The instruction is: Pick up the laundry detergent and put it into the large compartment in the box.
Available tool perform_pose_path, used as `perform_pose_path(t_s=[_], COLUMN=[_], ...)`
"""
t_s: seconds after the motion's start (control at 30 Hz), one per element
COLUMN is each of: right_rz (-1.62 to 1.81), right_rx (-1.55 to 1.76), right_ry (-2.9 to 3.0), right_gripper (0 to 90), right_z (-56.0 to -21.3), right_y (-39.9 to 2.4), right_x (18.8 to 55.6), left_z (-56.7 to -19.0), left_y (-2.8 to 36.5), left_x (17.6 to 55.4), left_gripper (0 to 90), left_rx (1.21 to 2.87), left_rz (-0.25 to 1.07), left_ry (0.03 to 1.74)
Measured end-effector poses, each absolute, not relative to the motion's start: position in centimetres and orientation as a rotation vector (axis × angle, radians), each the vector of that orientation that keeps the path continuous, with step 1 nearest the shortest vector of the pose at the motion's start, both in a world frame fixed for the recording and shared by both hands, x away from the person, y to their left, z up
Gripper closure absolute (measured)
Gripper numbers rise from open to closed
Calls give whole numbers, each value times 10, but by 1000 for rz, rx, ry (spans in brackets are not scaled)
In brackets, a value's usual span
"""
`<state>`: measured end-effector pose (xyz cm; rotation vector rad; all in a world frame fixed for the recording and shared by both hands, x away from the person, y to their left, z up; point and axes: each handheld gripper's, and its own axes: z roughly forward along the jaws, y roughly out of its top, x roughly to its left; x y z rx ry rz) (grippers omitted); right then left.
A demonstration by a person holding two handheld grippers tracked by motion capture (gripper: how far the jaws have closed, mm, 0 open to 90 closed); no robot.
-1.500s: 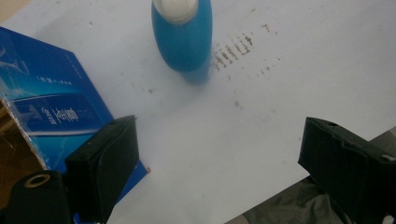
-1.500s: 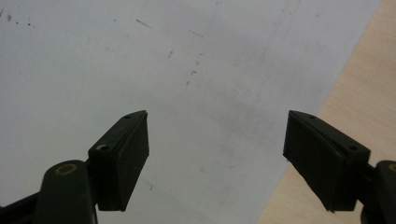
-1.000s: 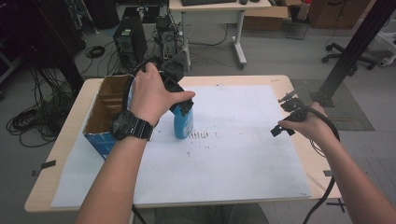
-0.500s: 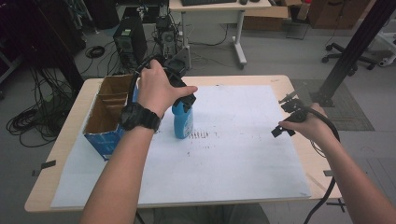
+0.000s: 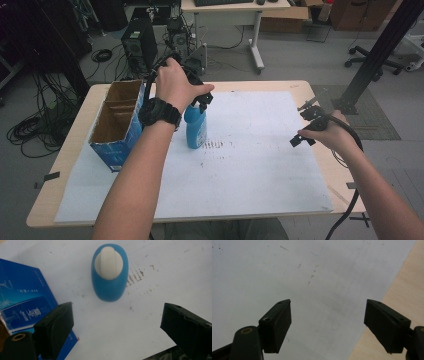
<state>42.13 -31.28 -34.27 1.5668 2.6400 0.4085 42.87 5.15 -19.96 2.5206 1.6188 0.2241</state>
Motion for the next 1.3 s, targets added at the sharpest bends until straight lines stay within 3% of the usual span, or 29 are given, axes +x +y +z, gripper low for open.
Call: perform_pose_path(t_s=[1.3], right_rz=[405], right_rx=[1584], right_ry=[2634], right_gripper=[217], right_z=[-343], right_y=[-321], right_x=[422], left_z=[-209], left_y=[34], left_x=[471], left_gripper=[148], left_rx=[2562], left_rz=[243], left_ry=[1590])
